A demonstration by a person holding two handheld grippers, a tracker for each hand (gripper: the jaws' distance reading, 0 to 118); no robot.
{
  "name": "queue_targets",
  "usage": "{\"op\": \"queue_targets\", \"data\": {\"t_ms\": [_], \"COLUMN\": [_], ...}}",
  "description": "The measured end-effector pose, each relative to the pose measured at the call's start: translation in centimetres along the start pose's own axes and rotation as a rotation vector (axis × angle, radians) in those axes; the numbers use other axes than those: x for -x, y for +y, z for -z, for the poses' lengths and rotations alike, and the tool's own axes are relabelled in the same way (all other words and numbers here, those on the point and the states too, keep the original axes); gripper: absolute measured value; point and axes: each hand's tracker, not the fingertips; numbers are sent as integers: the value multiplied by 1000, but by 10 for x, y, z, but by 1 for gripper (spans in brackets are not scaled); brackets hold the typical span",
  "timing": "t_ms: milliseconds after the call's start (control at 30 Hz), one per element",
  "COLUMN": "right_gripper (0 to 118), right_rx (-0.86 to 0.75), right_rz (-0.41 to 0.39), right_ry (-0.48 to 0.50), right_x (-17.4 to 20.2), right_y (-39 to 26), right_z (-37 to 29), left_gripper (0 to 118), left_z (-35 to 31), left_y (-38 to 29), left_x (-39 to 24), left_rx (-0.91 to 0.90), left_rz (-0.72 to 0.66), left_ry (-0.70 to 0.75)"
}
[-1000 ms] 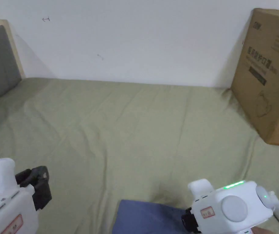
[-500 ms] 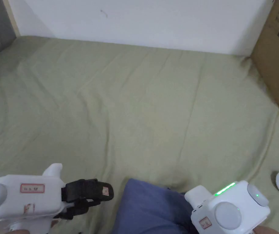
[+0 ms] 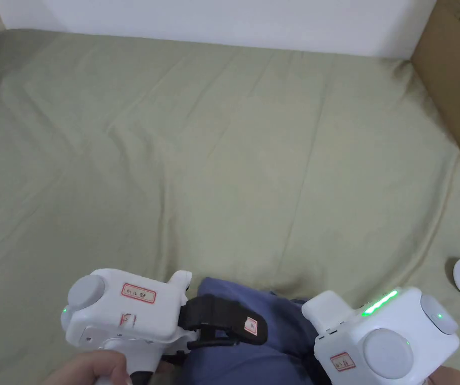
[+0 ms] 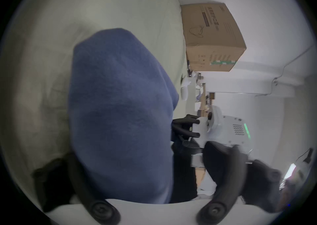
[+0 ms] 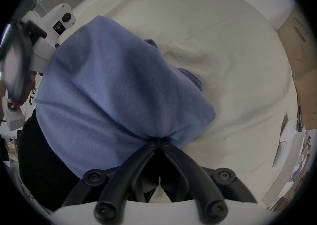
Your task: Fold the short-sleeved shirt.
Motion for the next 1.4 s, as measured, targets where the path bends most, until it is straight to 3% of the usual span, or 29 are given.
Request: {"op": "queue_targets", "data": {"t_ms": [33,67,367,567,667,800,933,1067,1100,1133,1233,1267,1400], "right_gripper": [0,0,0,0,0,0,0,0,0,0,0,0,0], "right_rx": [-4,-7,-124,-265,-293,-302,-296,-270,-266,-263,-264,-268,-314], "right_rz": [-2,-1,39,120,123,137,152,130,126,126,145,151,173], "right_ry": [4,8,9,-5,-12,-10,20,-3,-8,-11,-9,-9,-43], "right_x": [-1,-2,0,1,6,16,23,29,29,29,26,24,19], "right_y": [-1,-1,-12,-18,-18,-14,-8,-2,-1,-1,-2,-3,-9], "right_z": [-1,-2,-34,-75,-86,-90,-88,-83,-82,-83,-85,-86,-96], "left_gripper": [46,27,27,27,27,26,26,26,30,44,98,103,103], "left_z": [-5,-8,-21,-109,-175,-261,-304,-325,-327,-329,-337,-337,-341], "left_y": [-2,-4,-8,-1,7,17,33,49,51,44,38,27,8], "left_x": [-4,-8,-48,-67,-63,-45,-5,43,50,53,56,50,9], "left_rx": [-37,-64,-70,-131,-180,-227,-171,-139,-148,-175,-254,-296,-463], "left_rz": [14,37,177,269,270,284,241,162,140,120,124,116,189], "left_ry": [60,137,219,414,589,983,1343,1560,1595,1640,1748,1784,1796]}}
